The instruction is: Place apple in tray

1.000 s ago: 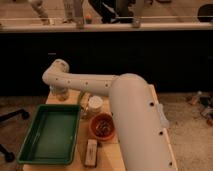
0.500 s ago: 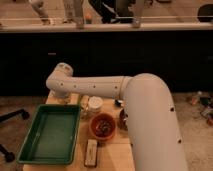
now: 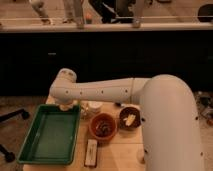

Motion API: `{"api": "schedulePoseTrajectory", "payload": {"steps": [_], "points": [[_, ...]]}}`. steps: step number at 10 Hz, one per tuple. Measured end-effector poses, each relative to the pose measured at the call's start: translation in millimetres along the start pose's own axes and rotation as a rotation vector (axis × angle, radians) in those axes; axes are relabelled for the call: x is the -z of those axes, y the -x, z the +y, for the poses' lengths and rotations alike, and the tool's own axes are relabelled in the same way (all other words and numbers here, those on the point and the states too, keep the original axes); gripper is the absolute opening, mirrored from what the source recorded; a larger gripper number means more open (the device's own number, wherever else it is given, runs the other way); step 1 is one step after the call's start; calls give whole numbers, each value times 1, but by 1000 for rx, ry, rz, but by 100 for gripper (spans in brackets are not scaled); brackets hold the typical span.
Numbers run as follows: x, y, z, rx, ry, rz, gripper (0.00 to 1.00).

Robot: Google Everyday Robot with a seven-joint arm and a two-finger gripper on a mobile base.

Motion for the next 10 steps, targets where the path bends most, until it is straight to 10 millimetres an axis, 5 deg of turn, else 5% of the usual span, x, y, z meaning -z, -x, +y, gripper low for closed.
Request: {"api": "schedulePoseTrajectory", "payload": {"steps": [5,10], "points": [[7,52,-3,29,-59,-30,0],[-8,70,-22,56,-40,-66,0]]}}
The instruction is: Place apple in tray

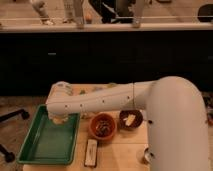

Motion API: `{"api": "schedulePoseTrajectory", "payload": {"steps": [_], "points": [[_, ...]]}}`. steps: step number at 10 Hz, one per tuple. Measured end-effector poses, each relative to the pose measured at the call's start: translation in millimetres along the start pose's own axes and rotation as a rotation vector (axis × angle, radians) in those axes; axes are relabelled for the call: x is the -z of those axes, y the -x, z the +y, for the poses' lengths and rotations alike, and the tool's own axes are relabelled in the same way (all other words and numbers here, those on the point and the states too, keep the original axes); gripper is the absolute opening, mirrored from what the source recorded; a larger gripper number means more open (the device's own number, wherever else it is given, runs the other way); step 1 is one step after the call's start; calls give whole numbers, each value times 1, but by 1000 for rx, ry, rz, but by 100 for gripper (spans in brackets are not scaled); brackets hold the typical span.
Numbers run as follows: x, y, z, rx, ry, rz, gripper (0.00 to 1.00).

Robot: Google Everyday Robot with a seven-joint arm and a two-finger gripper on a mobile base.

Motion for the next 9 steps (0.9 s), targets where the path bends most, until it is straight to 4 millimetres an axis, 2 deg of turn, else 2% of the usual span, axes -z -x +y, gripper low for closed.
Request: {"api": "schedulePoseTrajectory", "payload": {"steps": [2,5,9], "points": [[-13,2,-16,13,51,-7,0],[-29,6,-28,23,172,10,0],[-43,-6,-27,3,284,28,0]]}}
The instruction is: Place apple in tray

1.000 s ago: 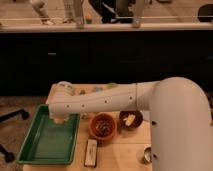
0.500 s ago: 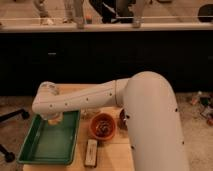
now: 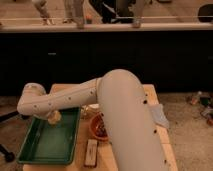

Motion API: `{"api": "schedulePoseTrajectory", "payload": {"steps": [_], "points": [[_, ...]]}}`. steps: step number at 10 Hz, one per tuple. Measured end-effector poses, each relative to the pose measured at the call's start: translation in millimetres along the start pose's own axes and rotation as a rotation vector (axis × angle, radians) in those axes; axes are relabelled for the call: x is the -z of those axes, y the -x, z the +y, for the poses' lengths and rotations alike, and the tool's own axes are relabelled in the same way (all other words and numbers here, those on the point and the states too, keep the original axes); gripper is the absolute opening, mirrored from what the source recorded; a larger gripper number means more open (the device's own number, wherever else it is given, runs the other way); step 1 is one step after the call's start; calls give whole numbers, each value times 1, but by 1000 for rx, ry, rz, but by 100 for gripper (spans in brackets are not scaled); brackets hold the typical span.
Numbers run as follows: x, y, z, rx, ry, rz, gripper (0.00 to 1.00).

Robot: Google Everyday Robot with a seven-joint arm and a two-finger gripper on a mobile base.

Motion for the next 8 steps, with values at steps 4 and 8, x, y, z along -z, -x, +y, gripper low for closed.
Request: {"api": "schedulePoseTrajectory", "payload": {"steps": [4,8], "points": [[-1,0,1,1,2,-5,13],[-1,-1,2,-3,0,-5,53]]}}
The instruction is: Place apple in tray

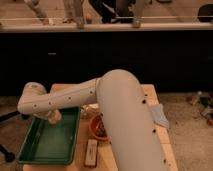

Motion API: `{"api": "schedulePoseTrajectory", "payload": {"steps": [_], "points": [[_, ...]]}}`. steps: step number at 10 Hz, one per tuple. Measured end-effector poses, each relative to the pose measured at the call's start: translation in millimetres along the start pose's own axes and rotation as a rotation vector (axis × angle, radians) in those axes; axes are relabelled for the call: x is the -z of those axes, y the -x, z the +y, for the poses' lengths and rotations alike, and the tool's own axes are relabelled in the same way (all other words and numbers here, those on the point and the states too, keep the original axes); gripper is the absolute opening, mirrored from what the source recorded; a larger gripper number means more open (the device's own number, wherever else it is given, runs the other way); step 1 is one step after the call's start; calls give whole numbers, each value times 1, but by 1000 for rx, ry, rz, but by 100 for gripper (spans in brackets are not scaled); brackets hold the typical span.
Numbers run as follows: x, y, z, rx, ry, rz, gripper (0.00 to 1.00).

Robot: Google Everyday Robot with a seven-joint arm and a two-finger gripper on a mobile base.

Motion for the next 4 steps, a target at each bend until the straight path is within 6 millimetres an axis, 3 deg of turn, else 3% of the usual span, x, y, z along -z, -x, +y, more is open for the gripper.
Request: {"api": "schedulePoseTrajectory", "payload": {"steps": [3,4], "points": [[0,0,-1,1,-1,0,79],[0,0,-1,1,-1,0,80]]}}
